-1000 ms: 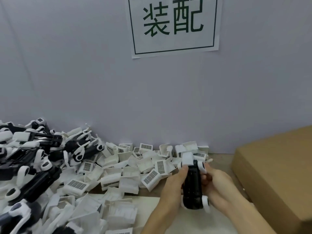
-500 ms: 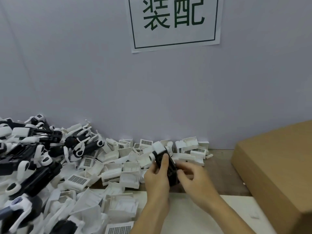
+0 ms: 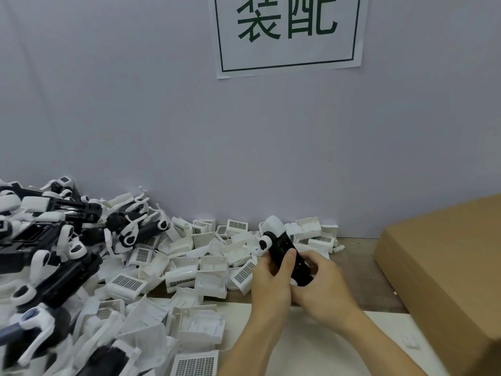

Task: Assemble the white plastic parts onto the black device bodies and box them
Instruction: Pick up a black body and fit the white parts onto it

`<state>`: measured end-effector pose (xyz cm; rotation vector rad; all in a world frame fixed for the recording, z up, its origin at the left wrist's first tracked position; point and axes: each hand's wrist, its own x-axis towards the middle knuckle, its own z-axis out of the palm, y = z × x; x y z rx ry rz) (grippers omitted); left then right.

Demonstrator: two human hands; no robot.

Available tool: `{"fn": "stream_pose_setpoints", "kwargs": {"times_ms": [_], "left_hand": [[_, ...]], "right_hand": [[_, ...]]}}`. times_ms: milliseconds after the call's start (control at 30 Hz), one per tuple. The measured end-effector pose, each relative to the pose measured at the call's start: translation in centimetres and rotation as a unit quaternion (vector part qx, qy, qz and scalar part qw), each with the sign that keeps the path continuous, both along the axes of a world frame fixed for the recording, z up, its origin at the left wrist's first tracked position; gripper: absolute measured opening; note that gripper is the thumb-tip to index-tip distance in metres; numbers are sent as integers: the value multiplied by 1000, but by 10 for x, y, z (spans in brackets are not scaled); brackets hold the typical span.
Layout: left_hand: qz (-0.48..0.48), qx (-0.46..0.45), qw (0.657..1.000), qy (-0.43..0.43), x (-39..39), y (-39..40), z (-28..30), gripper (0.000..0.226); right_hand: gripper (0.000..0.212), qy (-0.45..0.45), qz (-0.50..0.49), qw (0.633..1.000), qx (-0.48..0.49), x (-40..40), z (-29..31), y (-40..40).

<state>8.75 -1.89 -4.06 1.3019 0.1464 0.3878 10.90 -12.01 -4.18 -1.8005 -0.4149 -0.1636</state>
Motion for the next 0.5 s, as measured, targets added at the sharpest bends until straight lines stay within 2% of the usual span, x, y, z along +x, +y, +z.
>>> {"fn": "stream_pose_setpoints", "kwargs": {"times_ms": [167, 233, 300, 400, 500], "left_hand": [[4, 31, 999, -32, 0, 2, -2, 15], [4, 70, 997, -37, 2, 2, -4, 19], [-3, 121, 991, -47, 2, 2, -6, 26], [-34, 242, 968, -56, 0, 2, -11, 36], [-66, 307, 948, -51, -1, 2, -13, 40]], "right_hand": [[45, 8, 59, 998, -6, -1, -3, -1], [45, -9, 45, 999, -15, 0, -4, -3], [48, -6, 15, 999, 39, 0, -2, -8], [54, 29, 63, 982, 178, 1, 2, -14], [42, 48, 7, 978, 203, 3, 4, -10]]}}
